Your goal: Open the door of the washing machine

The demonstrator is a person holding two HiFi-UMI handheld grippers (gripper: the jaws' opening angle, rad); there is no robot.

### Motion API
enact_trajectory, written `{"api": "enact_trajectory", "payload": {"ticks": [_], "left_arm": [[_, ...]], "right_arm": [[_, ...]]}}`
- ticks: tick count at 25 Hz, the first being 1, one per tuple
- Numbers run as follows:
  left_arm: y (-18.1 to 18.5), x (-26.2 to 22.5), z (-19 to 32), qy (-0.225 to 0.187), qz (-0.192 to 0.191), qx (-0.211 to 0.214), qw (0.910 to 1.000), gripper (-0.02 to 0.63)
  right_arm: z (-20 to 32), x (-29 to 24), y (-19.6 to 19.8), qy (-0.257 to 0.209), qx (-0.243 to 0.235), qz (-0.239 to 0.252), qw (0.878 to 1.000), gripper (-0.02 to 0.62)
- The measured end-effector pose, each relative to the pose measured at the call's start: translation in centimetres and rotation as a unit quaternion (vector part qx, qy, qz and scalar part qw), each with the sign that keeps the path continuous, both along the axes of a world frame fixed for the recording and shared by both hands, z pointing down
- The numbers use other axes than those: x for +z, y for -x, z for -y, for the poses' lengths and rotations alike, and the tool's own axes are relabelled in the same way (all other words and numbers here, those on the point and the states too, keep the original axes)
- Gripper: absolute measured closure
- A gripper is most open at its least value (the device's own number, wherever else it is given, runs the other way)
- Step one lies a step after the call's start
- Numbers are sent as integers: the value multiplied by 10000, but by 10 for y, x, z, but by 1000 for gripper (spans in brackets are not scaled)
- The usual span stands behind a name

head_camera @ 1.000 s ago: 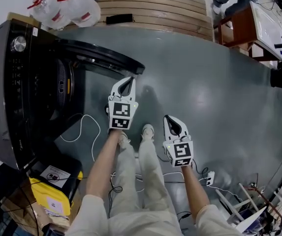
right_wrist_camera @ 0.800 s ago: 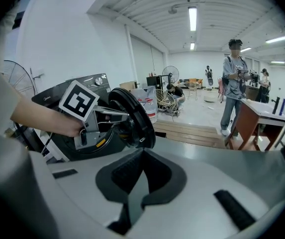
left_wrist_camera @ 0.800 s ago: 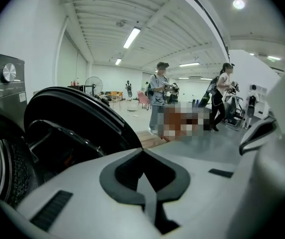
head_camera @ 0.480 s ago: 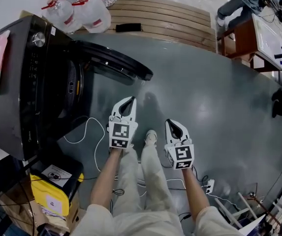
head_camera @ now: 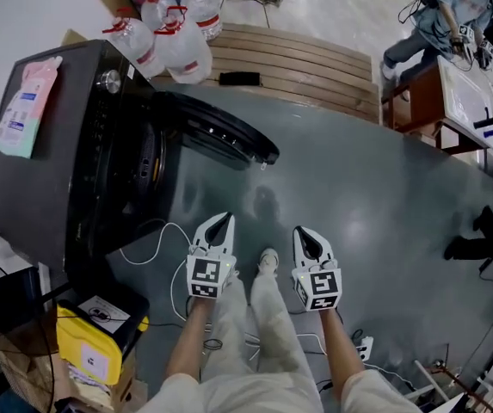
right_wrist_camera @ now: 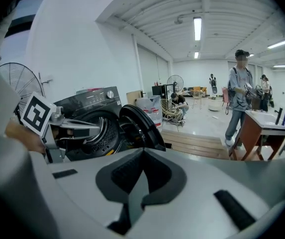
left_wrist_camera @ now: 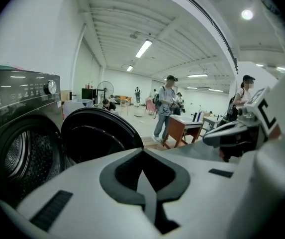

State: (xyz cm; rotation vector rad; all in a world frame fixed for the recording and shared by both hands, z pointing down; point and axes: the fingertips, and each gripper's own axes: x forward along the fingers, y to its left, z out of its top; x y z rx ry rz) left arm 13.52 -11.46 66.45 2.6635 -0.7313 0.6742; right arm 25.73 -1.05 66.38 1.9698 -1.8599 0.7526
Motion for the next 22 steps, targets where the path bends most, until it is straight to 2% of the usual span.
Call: {"api": "enact_trajectory", "payload": {"ticks": [4, 11, 22], "left_arm": [[16, -29, -9, 10, -83, -80, 9999, 598], [37, -93, -4, -254, -146, -162, 9994, 598], [41, -195, -1, -634, -405, -281, 9968, 598]], "right_arm": [[-2, -29, 6, -116, -14, -16, 9999, 597], [1, -94, 6, -418, 7, -141, 9990, 597], [11, -201, -13, -1025, 53, -474, 9936, 597]]}}
